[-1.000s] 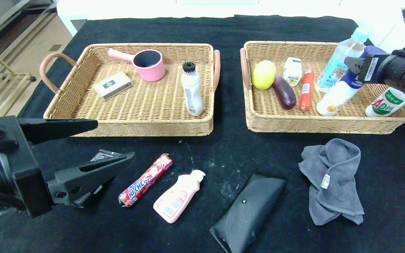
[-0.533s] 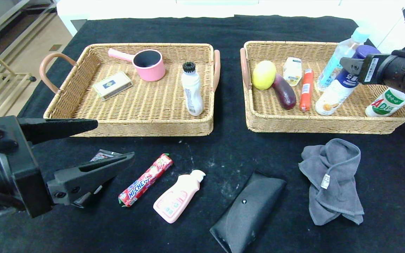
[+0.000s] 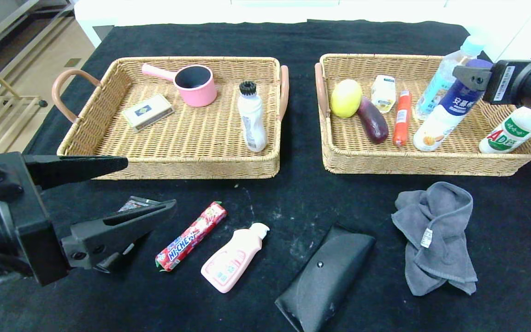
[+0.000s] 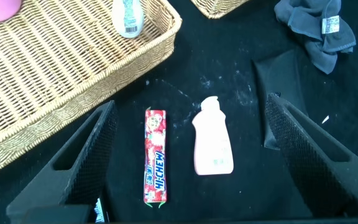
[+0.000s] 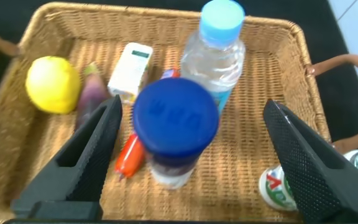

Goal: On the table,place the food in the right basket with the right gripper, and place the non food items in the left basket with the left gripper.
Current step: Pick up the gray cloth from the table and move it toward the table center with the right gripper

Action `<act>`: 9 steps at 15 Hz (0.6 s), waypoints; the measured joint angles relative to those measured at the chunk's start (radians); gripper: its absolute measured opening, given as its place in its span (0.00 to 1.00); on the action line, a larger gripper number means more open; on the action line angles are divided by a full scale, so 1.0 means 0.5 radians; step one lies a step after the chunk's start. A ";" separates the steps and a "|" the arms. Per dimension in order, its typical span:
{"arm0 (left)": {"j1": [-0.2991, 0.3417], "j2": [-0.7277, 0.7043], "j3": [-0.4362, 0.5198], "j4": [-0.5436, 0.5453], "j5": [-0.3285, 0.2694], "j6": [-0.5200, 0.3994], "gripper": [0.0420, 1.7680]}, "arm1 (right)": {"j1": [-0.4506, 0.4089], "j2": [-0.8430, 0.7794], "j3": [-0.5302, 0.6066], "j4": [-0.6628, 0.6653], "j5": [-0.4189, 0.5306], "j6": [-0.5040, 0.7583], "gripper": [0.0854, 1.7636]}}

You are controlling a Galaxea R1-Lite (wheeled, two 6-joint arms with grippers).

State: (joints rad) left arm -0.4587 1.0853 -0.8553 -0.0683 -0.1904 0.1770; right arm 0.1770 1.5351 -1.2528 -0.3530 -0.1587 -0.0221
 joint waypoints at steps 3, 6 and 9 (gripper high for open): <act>0.000 0.000 0.000 0.000 0.000 0.000 0.97 | 0.087 -0.106 0.006 0.144 -0.004 -0.002 0.95; 0.000 -0.001 -0.001 0.000 0.002 0.000 0.97 | 0.179 -0.191 0.006 0.234 -0.024 -0.003 0.95; 0.000 -0.008 -0.004 0.000 0.002 0.000 0.97 | 0.240 -0.246 0.007 0.260 -0.025 -0.004 0.96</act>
State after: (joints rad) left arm -0.4587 1.0815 -0.8572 -0.0681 -0.1894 0.1768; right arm 0.2972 1.4123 -1.2494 -0.2232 -0.1711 -0.0240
